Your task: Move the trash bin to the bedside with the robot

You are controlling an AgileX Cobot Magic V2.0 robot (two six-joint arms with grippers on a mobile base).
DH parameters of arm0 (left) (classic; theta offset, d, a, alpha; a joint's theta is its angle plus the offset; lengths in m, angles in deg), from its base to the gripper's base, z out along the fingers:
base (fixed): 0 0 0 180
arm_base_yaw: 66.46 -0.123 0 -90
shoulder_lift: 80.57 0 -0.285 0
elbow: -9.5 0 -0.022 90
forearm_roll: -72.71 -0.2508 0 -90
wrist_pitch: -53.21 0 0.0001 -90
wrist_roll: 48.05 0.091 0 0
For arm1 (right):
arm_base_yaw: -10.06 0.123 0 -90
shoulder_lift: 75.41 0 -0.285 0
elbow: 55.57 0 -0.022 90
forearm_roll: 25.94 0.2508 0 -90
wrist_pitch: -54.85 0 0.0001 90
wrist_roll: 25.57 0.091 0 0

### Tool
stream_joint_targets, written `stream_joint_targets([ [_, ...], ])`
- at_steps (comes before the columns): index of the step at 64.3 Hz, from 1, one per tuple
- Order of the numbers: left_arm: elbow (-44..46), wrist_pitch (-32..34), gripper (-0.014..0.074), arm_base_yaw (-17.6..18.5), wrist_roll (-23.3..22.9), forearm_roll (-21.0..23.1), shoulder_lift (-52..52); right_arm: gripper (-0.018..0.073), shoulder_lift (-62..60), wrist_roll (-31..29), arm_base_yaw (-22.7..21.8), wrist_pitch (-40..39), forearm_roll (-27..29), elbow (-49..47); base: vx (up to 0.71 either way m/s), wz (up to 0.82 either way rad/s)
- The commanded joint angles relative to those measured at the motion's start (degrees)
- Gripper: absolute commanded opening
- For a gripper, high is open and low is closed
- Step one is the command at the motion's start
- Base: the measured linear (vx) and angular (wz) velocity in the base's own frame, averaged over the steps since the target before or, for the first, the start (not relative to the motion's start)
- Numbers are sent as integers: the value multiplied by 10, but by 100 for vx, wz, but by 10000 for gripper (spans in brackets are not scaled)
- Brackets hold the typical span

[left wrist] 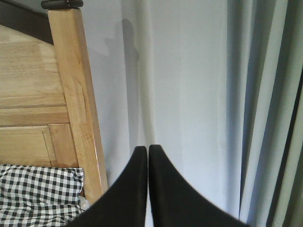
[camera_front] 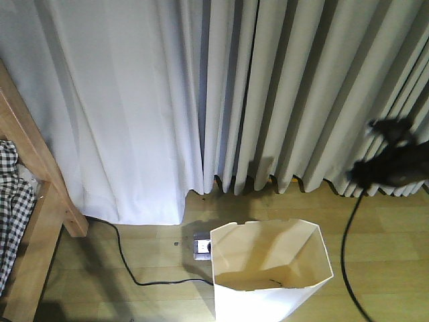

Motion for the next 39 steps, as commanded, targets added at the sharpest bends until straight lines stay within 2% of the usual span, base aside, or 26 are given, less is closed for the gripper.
stream_joint_targets([
  [1,14,42,-6,0,-3,1,3,539,-139,-7,-1,-9,2,16,0,0],
  [17,14,42,-6,0,-3,1,3,539,-393,-2,-1,-2,3,49,0,0],
  [26,14,42,-6,0,-3,1,3,539,-522,15,-1,36,4,69,0,0],
  [35,14,42,-6,0,-3,1,3,539,-633,44,0,40,4,141,0,0],
  [39,14,42,-6,0,-3,1,3,539,-671,58,17,31,4,177,0,0],
])
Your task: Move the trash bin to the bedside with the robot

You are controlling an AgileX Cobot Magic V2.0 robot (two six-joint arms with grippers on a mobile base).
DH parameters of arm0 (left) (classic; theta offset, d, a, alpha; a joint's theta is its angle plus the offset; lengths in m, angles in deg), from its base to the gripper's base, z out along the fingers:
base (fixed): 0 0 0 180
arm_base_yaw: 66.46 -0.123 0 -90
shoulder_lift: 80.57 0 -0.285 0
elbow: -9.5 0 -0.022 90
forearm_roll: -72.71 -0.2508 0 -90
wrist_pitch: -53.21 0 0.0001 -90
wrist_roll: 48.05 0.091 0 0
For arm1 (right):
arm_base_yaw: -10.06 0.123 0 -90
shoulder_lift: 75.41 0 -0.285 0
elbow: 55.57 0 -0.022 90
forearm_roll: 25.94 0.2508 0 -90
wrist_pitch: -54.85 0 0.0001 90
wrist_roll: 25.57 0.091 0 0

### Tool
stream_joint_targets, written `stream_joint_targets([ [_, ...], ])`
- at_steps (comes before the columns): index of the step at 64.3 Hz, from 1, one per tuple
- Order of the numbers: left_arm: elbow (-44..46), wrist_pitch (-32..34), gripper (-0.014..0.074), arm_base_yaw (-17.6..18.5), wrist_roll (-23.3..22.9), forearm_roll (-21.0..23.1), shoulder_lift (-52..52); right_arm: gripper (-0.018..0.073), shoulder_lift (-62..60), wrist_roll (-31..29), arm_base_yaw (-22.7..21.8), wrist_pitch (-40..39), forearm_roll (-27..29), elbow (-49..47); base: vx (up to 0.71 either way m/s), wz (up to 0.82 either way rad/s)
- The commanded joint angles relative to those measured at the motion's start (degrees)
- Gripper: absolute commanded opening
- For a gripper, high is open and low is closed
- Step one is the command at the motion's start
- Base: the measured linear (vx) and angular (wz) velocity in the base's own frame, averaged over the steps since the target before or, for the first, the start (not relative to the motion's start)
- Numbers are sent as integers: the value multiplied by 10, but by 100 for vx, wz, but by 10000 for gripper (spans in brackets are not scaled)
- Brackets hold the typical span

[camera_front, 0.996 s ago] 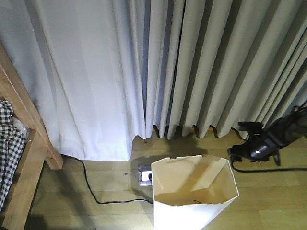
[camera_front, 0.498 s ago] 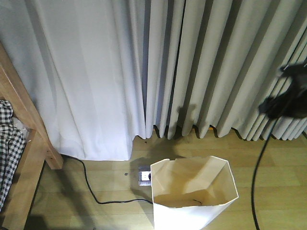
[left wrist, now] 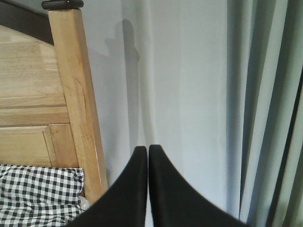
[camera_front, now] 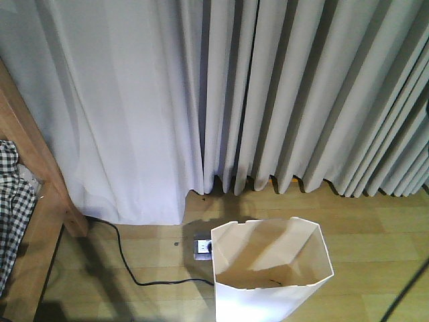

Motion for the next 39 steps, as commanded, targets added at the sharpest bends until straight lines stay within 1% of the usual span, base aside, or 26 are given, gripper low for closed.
stream_joint_targets([
  [1,14,42,-6,0,-3,1,3,539,-52,20,21,-31,5,33,0,0],
  [6,14,42,-6,0,-3,1,3,539,-90,20,52,-31,1,66,0,0],
  [11,14,42,-6,0,-3,1,3,539,-123,20,64,-31,-14,88,0,0],
  [17,14,42,-6,0,-3,1,3,539,-163,23,64,-40,-11,109,0,0],
  [25,14,42,-6,0,-3,1,3,539,-204,52,63,-93,6,136,0,0],
  [34,14,42,-6,0,-3,1,3,539,-224,61,64,-85,8,158,0,0],
  [39,14,42,-6,0,-3,1,3,539,-224,61,76,-78,6,162,0,0],
])
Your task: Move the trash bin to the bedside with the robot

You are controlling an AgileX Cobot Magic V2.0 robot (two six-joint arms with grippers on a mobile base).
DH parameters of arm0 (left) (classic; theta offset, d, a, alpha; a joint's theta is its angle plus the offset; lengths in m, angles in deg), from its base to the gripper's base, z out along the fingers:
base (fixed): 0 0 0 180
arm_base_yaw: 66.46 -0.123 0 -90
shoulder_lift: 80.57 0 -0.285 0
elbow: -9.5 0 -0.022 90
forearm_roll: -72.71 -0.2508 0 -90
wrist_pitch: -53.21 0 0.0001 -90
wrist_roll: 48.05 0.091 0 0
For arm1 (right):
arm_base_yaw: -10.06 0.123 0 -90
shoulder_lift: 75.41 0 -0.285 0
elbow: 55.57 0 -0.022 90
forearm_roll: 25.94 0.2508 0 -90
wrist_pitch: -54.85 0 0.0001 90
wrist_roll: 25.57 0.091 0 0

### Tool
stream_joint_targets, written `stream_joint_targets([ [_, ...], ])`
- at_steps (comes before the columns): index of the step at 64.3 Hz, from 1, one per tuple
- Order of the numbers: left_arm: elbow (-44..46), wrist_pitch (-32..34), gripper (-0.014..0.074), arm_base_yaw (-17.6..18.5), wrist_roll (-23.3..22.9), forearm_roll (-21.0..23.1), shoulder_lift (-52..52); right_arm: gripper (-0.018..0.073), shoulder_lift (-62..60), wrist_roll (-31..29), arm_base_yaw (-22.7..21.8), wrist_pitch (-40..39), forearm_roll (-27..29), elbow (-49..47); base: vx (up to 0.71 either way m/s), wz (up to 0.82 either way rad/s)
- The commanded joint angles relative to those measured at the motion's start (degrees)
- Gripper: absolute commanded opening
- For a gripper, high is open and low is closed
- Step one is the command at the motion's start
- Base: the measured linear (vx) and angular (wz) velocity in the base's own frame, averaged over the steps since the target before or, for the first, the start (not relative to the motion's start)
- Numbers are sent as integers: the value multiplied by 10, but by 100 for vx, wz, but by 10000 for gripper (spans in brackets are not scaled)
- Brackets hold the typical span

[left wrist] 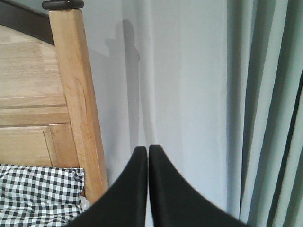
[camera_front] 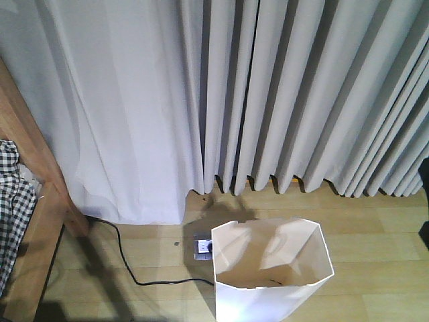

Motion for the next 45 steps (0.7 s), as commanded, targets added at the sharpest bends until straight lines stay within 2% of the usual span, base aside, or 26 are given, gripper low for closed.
stream_joint_targets([
  [1,14,42,-6,0,-3,1,3,538,4,0,12,-22,6,-11,0,0],
  [6,14,42,-6,0,-3,1,3,519,5,0,19,-20,9,-11,0,0],
  [11,14,42,-6,0,-3,1,3,450,5,0,20,-21,10,-11,0,0],
  [15,14,42,-6,0,-3,1,3,346,5,0,20,-31,9,-11,0,0],
  [26,14,42,-6,0,-3,1,3,-17,5,0,20,-60,9,-11,0,0],
  [45,14,42,-6,0,-3,1,3,-9,6,0,20,-63,9,-11,0,0],
])
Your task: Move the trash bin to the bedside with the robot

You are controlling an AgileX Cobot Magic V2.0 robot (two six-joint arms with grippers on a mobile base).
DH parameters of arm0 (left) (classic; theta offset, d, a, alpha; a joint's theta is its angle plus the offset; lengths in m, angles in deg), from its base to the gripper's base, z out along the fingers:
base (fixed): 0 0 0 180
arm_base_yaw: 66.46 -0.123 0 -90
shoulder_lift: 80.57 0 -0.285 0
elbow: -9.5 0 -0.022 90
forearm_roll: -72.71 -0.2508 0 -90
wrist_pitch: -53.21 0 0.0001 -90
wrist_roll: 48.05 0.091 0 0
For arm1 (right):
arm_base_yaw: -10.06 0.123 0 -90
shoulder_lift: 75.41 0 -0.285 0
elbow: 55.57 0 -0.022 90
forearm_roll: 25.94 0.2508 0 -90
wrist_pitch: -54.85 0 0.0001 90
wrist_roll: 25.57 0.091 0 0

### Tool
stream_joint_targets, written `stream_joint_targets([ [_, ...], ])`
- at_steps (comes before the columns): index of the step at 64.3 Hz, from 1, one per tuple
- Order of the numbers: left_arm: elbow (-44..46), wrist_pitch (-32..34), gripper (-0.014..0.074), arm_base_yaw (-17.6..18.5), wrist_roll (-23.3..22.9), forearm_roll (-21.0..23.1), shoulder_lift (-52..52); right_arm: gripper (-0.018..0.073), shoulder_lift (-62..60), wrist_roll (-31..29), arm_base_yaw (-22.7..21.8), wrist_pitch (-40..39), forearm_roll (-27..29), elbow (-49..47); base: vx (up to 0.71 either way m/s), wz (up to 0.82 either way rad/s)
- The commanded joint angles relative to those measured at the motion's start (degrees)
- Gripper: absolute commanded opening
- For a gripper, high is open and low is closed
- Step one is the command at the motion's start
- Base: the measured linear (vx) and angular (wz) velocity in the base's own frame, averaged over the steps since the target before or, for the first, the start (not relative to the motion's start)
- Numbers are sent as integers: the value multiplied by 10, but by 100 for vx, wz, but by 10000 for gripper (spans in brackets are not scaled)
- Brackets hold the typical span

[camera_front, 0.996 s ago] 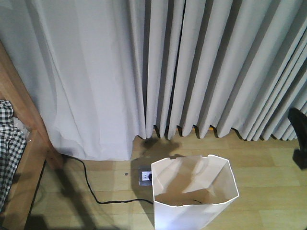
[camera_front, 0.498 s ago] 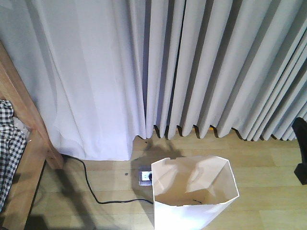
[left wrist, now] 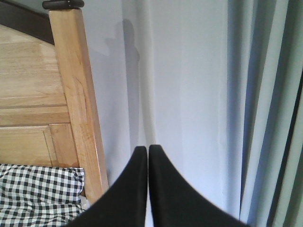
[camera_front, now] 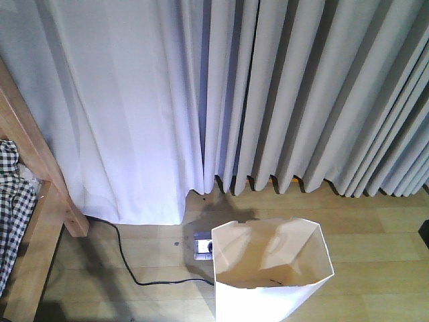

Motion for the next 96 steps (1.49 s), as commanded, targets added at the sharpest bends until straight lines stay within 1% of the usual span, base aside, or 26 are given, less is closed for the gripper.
stream_joint_targets([
  [1,14,42,-6,0,-3,1,3,-9,6,-2,1,-35,5,-15,0,0],
  [22,14,42,-6,0,-3,1,3,-9,6,-4,1,-36,0,-15,0,0],
  [25,14,42,-6,0,-3,1,3,-9,6,-2,1,-39,-11,-14,0,0],
  [28,14,42,-6,0,-3,1,3,-9,6,14,1,-39,-34,-14,0,0],
  [32,14,42,-6,0,-3,1,3,-9,-2,72,1,-39,-87,-13,0,0],
  [38,14,42,-6,0,-3,1,3,-9,-29,207,1,-58,-212,6,0,0],
  [44,14,42,-6,0,-3,1,3,-9,-67,314,1,-95,-302,43,0,0],
  [48,14,42,-6,0,-3,1,3,-9,-92,355,1,-107,-342,68,0,0],
  [54,14,42,-6,0,-3,1,3,-9,-121,392,1,-106,-385,100,0,0],
  [59,14,42,-6,0,-3,1,3,-9,-146,410,1,-108,-391,124,0,0],
  [69,14,42,-6,0,-3,1,3,-9,-215,412,1,-110,-391,169,0,0],
  [72,14,42,-6,0,-3,1,3,-9,-212,414,5,-129,-392,184,0,0],
  [79,14,42,-6,0,-3,1,3,-9,-212,422,27,-118,-393,184,0,0],
  [84,14,42,-6,0,-3,1,3,-9,-212,423,42,-120,-406,184,0,0],
  [88,14,42,-6,0,-3,1,3,-9,-212,424,43,-120,-412,184,0,0],
  [96,14,42,-6,0,-3,1,3,-9,-212,449,40,-120,-437,184,0,0],
])
